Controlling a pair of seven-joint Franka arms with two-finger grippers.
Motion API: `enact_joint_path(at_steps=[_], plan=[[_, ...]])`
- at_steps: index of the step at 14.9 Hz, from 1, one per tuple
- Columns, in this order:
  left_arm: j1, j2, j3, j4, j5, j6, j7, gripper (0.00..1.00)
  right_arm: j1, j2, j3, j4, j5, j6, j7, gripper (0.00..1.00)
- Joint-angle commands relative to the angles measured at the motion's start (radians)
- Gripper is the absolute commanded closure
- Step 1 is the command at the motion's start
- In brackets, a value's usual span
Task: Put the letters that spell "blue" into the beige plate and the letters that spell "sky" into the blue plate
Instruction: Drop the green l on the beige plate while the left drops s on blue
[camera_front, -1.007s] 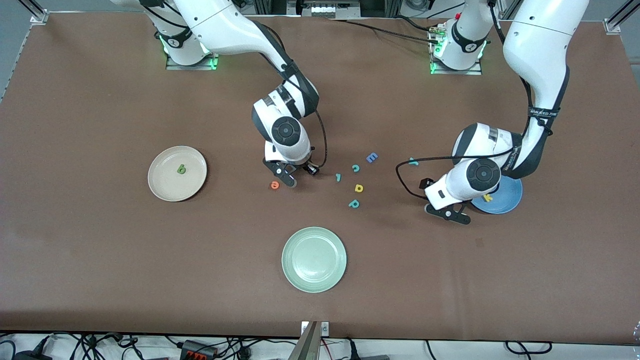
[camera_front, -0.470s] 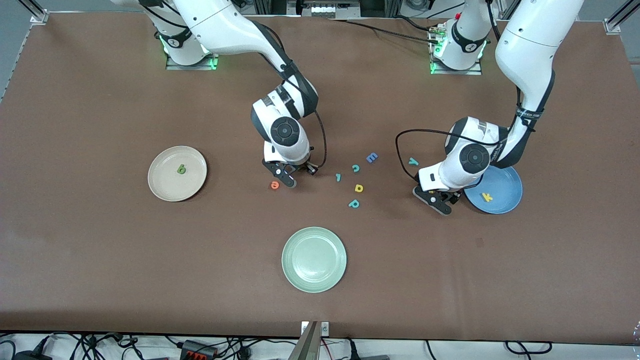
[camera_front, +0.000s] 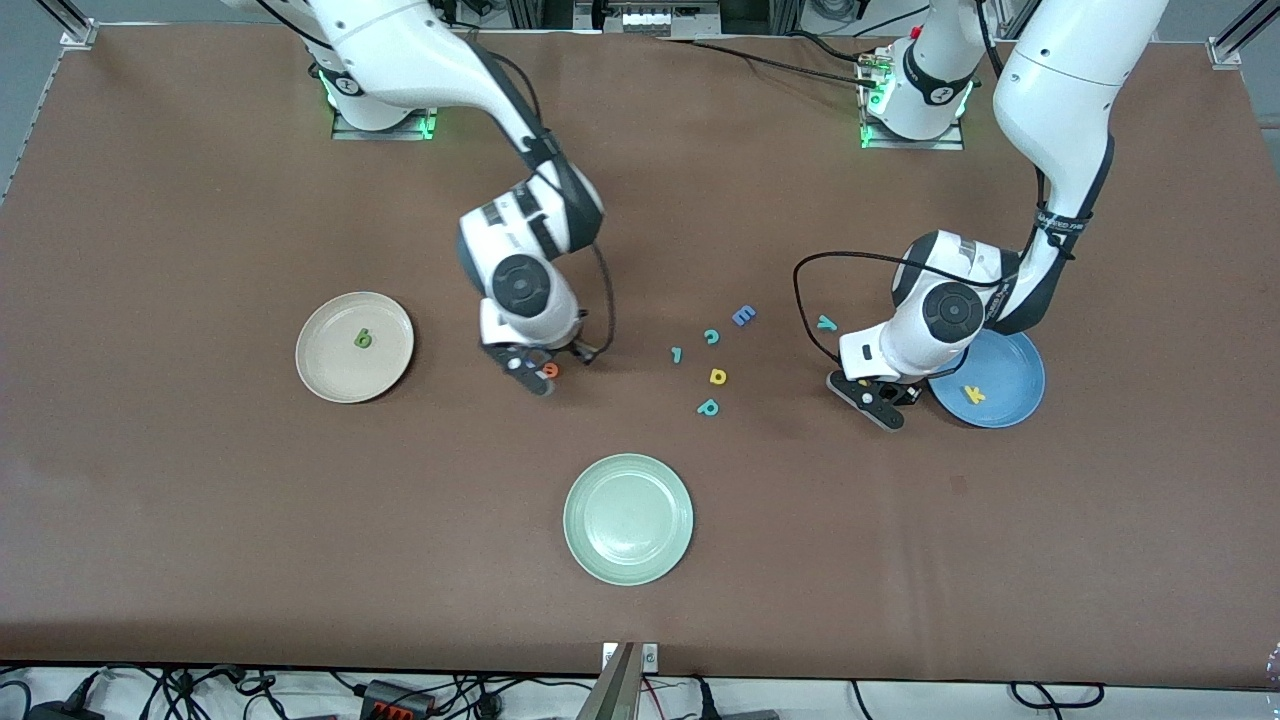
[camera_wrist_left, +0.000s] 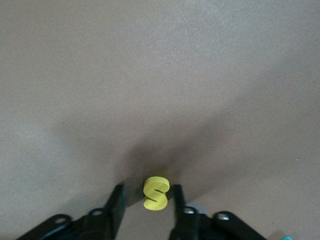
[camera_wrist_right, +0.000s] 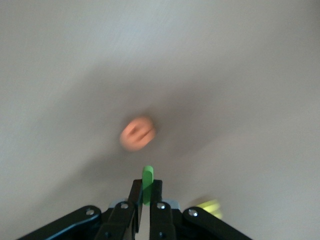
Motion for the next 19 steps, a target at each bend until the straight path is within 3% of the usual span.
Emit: enact_joint_path(at_steps=[1,3,6,10,13,14,15,16,17,18,19], plan=[[0.003,-0.013,-0.001,-0.017,0.023,0.007,0.015,0.86,-0.069,-0.089,-0.085,-0.032,0.0,-0.159,-0.227,1.0],[0.003,-0.032,-0.003,-0.014,0.023,-0.008,0.012,0.96,-0.085,-0.118,-0.156,-0.087,0.0,-0.191,-0.381,1.0],[0.004,-0.088,-0.001,0.028,0.022,-0.15,0.011,0.97,-0.094,-0.145,-0.228,-0.204,0.002,-0.167,-0.582,1.0],[0.038,-0.121,0.016,0.124,0.022,-0.4,0.014,0.96,-0.102,-0.149,-0.242,-0.303,0.0,-0.095,-0.653,1.0],[0.171,-0.102,0.01,0.122,0.022,-0.441,0.015,0.95,-0.138,-0.139,-0.242,-0.345,0.0,-0.018,-0.711,0.98],[0.182,-0.086,0.013,0.118,0.022,-0.441,0.015,0.95,-0.149,-0.136,-0.242,-0.344,0.002,-0.016,-0.716,0.82],[0.187,-0.084,0.014,0.113,0.022,-0.441,0.014,0.93,-0.157,-0.133,-0.242,-0.339,0.005,-0.018,-0.713,0.21],[0.199,-0.084,0.014,0.11,0.022,-0.441,0.012,0.82,-0.161,-0.139,-0.244,-0.328,0.008,-0.028,-0.711,0.0],[0.213,-0.084,0.014,0.108,0.022,-0.442,0.005,0.66,-0.155,-0.151,-0.242,-0.319,0.01,-0.033,-0.699,0.0],[0.225,-0.081,0.013,0.108,0.022,-0.441,0.002,0.19,-0.145,-0.17,-0.241,-0.313,0.022,-0.032,-0.688,0.0],[0.24,-0.082,0.011,0.107,0.022,-0.442,0.005,0.0,-0.129,-0.185,-0.23,-0.307,0.026,-0.032,-0.665,0.0]])
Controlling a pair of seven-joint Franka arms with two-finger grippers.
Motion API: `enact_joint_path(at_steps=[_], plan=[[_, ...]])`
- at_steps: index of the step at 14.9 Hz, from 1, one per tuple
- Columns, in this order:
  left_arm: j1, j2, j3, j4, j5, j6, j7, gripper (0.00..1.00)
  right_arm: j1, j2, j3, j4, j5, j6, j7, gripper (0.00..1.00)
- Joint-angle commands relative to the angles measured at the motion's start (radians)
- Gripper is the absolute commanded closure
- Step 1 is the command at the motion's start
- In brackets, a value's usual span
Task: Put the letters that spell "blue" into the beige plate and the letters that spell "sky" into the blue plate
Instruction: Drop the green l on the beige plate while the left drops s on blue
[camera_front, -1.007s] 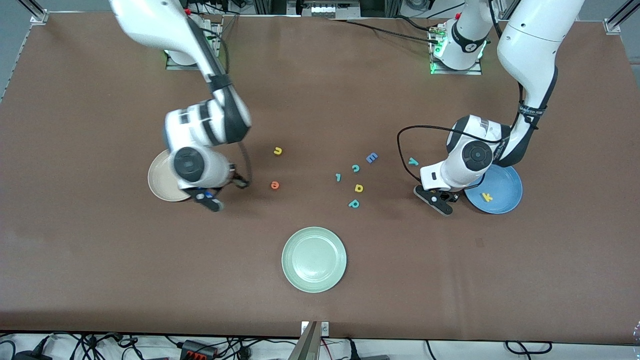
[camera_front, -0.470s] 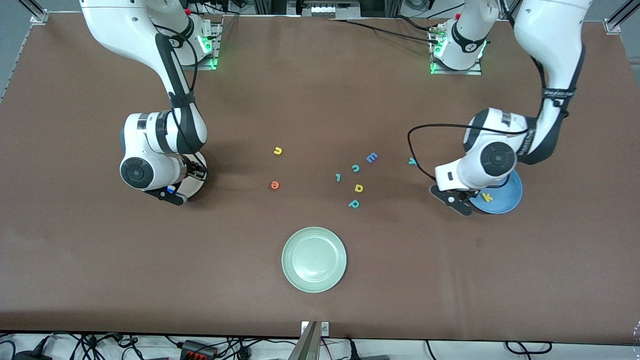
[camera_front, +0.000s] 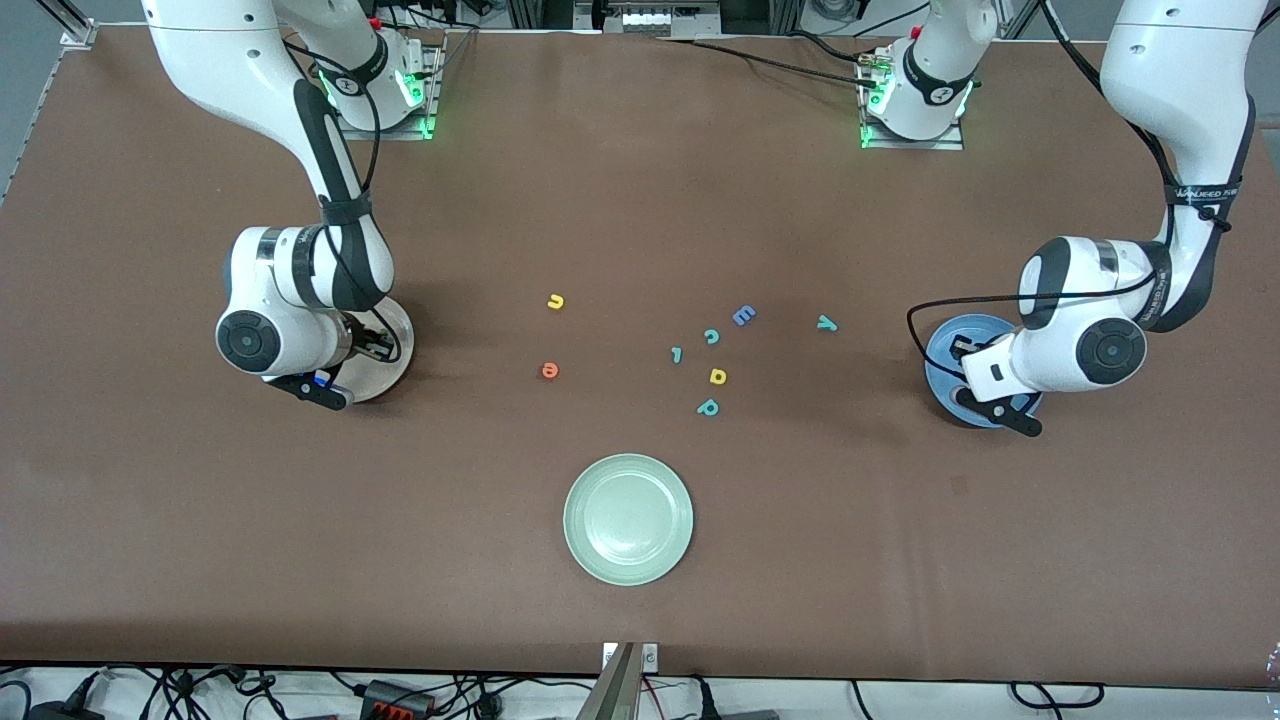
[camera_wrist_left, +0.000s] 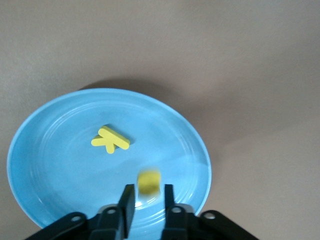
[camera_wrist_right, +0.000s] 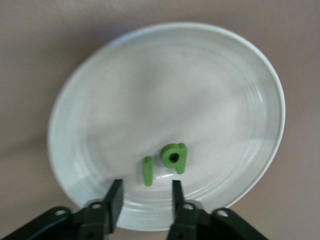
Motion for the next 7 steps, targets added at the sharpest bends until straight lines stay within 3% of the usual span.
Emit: enact_joint_path(at_steps=[1,4,7], plan=[[0.022,-0.015,-0.019,-0.004,0.022,-0.016,-0.015,0.0,0.056,-0.069,0.017,0.003,0.037,-0.006,0.059,0.0],[0.019,-0.038,-0.051,-0.002,0.017,-0.045,-0.044,0.0,0.19,-0.069,0.017,0.0,0.071,0.029,0.076,0.0],[0.022,-0.064,-0.146,-0.011,0.003,-0.105,-0.272,0.0,0.284,-0.068,0.017,-0.005,0.105,0.066,0.101,0.0]])
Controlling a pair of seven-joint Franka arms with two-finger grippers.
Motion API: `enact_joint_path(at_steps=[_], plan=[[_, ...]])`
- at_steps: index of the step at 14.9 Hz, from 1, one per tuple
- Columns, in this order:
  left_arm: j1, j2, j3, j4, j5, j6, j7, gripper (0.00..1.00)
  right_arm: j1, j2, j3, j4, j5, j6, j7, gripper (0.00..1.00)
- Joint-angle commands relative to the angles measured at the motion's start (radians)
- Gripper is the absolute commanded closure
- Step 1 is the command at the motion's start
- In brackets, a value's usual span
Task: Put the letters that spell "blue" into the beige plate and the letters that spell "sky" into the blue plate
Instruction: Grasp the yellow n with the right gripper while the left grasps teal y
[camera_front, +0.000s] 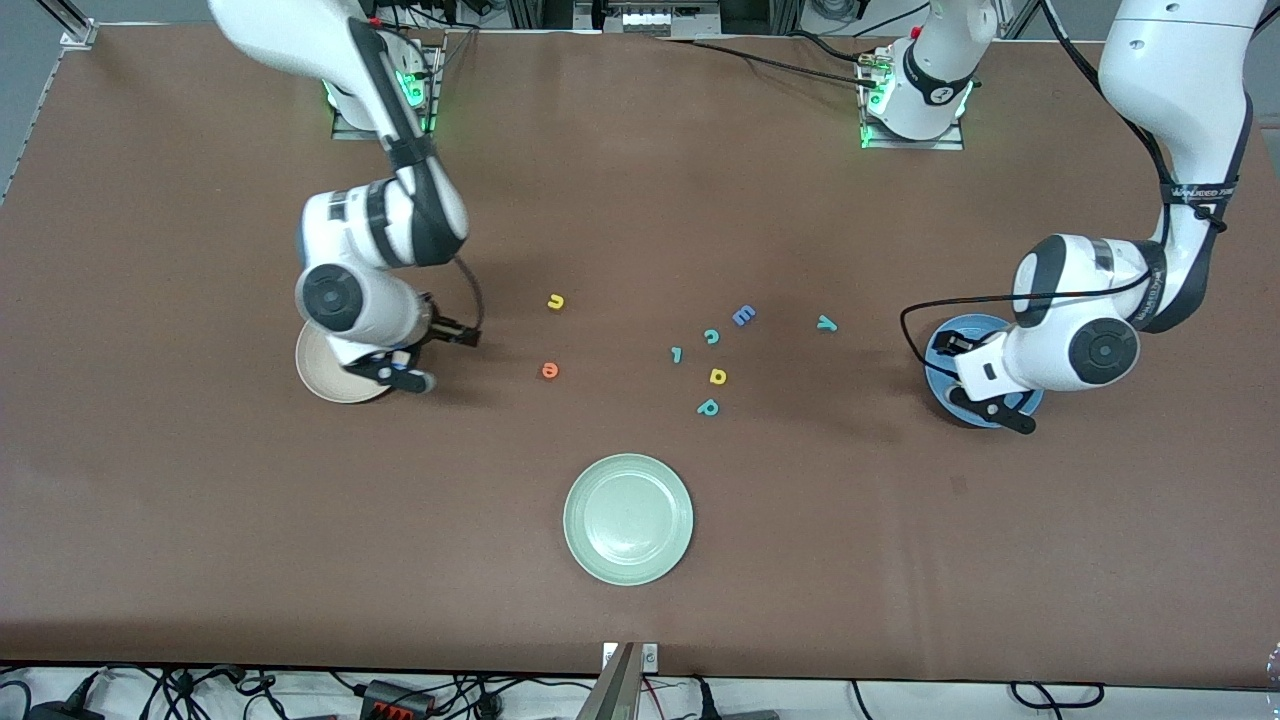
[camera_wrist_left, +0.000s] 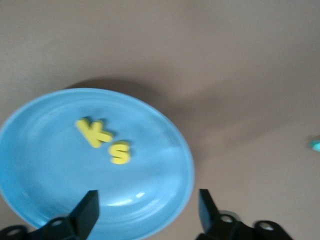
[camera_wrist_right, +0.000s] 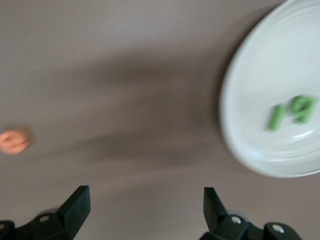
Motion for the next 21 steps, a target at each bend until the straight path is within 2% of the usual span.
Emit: enact_joint_path(at_steps=[1,3,5,7,8,10,13,15,18,20,21], plan=[[0.015,-0.054,-0.108,-0.022,0.004,-0.062,-0.262,0.0,0.088,-0.006,-0.008,-0.018,0.027,0.028,0.012,0.0],[0.016,-0.052,-0.147,-0.034,-0.005,-0.06,-0.462,0.0,0.142,0.005,-0.008,-0.02,0.061,0.066,0.077,0.0],[0.015,-0.051,-0.148,-0.049,-0.066,-0.054,-0.595,0.0,0.188,0.037,-0.008,-0.023,0.067,0.132,0.128,0.0],[0.028,-0.046,-0.148,-0.075,-0.157,-0.041,-0.625,0.0,0.229,0.07,-0.008,-0.034,0.067,0.215,0.186,0.0],[0.047,-0.048,-0.148,-0.112,-0.201,0.014,-0.625,0.0,0.243,0.079,-0.008,-0.038,0.067,0.236,0.202,0.0],[0.041,-0.061,-0.156,-0.181,-0.205,0.114,-0.649,0.0,0.251,0.083,-0.006,-0.047,0.072,0.238,0.223,0.0],[0.012,-0.06,-0.194,-0.192,-0.203,0.15,-0.829,0.0,0.269,0.097,0.01,-0.052,0.13,0.243,0.254,0.0],[0.001,-0.052,-0.194,-0.2,-0.203,0.194,-0.877,0.0,0.272,0.108,0.012,-0.052,0.153,0.24,0.254,0.0],[-0.024,-0.052,-0.194,-0.302,-0.202,0.369,-0.918,0.0,0.288,0.125,0.013,-0.052,0.156,0.247,0.256,0.03],[-0.041,-0.052,-0.194,-0.309,-0.202,0.386,-0.935,0.0,0.289,0.137,0.013,-0.052,0.185,0.264,0.254,0.04],[-0.047,-0.052,-0.194,-0.309,-0.202,0.386,-0.936,0.03,0.295,0.142,0.013,-0.052,0.2,0.279,0.254,0.07]])
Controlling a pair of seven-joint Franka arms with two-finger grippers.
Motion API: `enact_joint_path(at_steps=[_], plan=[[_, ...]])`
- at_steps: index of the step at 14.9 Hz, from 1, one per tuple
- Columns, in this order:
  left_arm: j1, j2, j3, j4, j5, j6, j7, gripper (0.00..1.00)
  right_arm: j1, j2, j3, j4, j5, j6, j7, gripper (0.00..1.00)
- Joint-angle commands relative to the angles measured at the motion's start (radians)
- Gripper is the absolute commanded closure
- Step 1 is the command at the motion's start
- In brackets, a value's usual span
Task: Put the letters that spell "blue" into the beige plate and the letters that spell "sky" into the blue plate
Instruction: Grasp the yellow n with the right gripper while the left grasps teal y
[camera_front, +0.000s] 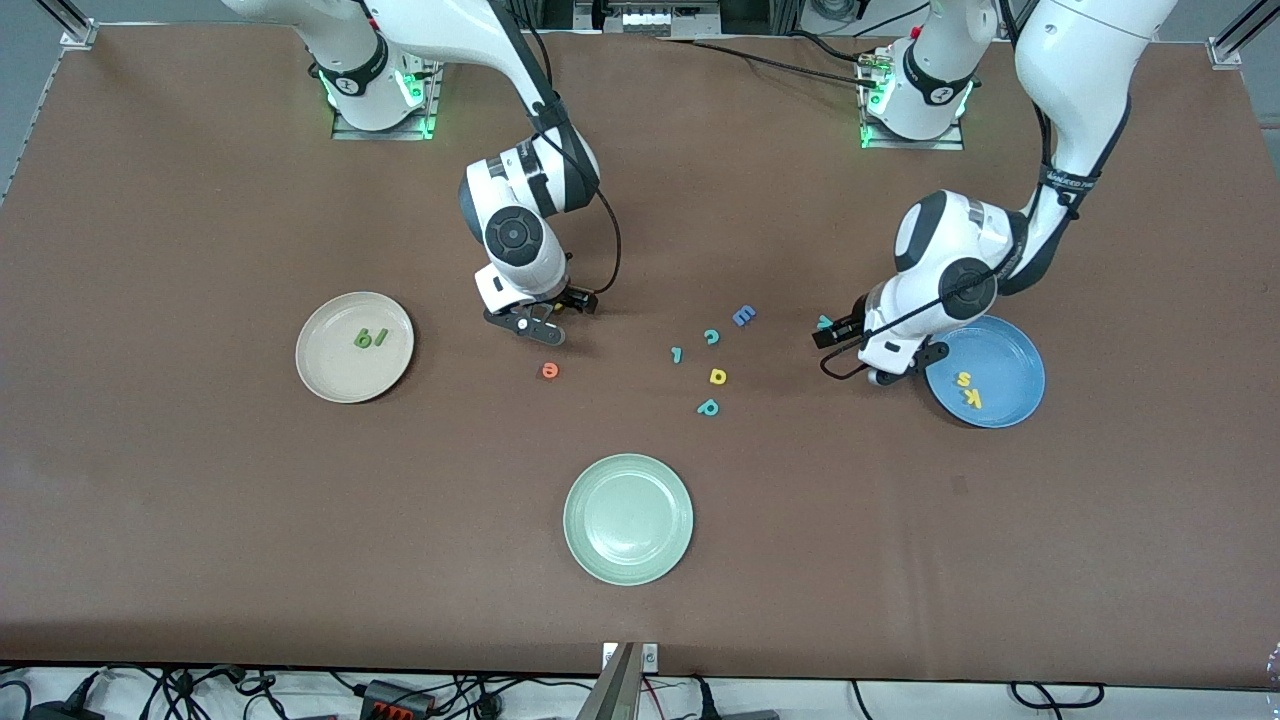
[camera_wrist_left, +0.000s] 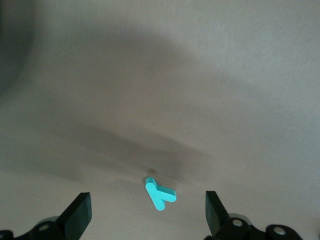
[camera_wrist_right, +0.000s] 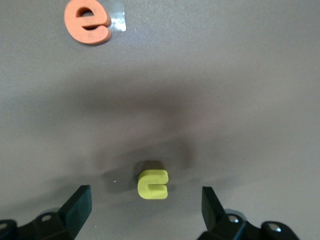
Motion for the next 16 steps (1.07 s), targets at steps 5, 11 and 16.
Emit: enact_joint_path(at_steps=[5,11,16], plan=[[-0.043,-0.006,0.007,-0.022,0.014,0.027,-0.057,0.37,0.024,0.01,-0.001,-0.012,0.052,0.053,0.008,0.38],[-0.045,0.029,0.01,-0.022,0.022,0.064,-0.067,0.46,0.009,0.002,-0.003,-0.008,0.066,0.046,0.007,0.75],[-0.045,0.042,0.011,-0.019,0.022,0.066,-0.067,0.64,0.007,-0.001,-0.012,-0.005,0.067,0.046,0.01,0.85]])
